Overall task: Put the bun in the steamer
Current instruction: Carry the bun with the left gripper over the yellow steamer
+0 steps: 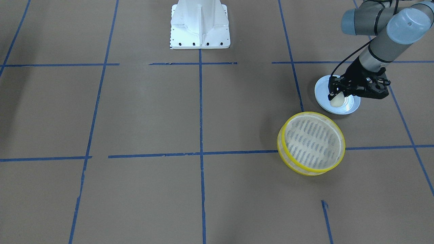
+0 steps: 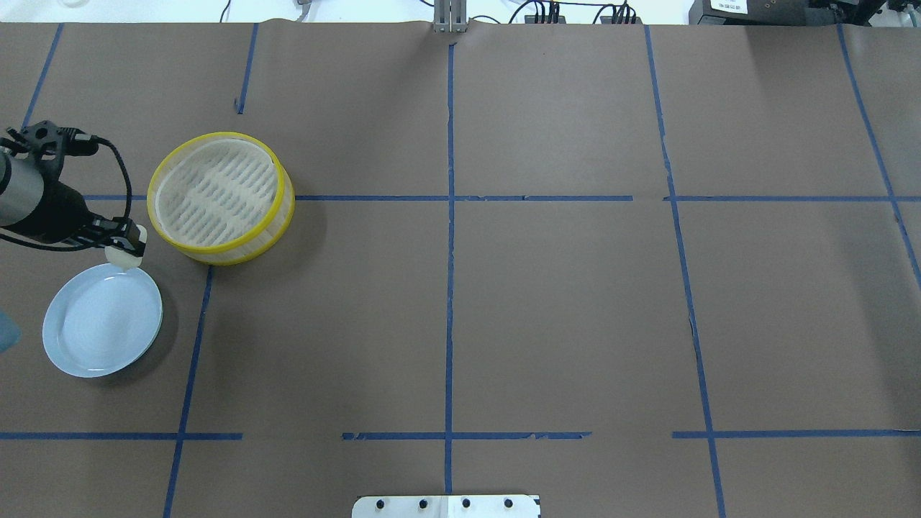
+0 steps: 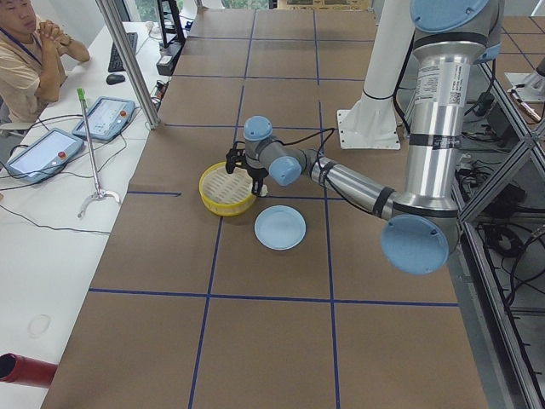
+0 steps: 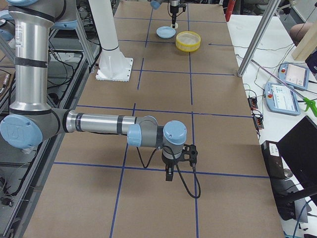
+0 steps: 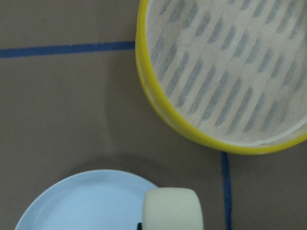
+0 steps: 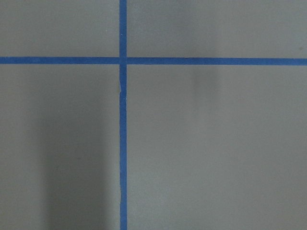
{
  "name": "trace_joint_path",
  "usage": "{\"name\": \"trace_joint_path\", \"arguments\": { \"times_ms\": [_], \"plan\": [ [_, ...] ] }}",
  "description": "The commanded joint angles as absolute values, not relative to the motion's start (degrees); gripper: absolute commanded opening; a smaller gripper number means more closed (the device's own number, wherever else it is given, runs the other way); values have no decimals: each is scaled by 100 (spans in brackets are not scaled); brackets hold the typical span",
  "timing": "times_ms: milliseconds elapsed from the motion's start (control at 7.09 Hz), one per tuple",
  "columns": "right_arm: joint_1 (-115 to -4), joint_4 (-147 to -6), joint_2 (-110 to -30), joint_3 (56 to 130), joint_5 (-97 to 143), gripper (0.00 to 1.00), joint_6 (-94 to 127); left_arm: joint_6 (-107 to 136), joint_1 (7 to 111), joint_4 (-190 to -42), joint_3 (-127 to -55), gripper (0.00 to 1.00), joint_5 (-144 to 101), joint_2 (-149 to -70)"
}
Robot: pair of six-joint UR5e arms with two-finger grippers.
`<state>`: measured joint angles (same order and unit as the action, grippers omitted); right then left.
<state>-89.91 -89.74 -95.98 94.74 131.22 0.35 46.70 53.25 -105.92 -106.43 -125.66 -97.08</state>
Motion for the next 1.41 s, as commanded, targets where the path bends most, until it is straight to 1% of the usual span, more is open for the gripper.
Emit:
{"name": "trace_joint_path", "arguments": {
  "times_ms": [0, 141, 423, 705, 1269],
  "plan": [
    [-8991, -8974, -9598, 9475, 13122, 100, 35, 4737, 5318, -10002, -9682, 38, -12542, -11026],
    [-8991, -8974, -9598, 9475, 13122, 100, 35, 4729, 5317, -10045, -9546, 38, -12542, -11065],
    [-8991, -8974, -9598, 9475, 13122, 100, 35, 4641, 5300, -10098, -8960, 38, -12551, -11380],
    [-8991, -8974, -9598, 9475, 13122, 100, 35, 4693, 5282, -10677, -8562, 38, -12542, -11391],
    [-8991, -8974, -9598, 9475, 13122, 100, 35, 4781, 5055, -10679, -8446, 40, -12542, -11391]
  ]
}}
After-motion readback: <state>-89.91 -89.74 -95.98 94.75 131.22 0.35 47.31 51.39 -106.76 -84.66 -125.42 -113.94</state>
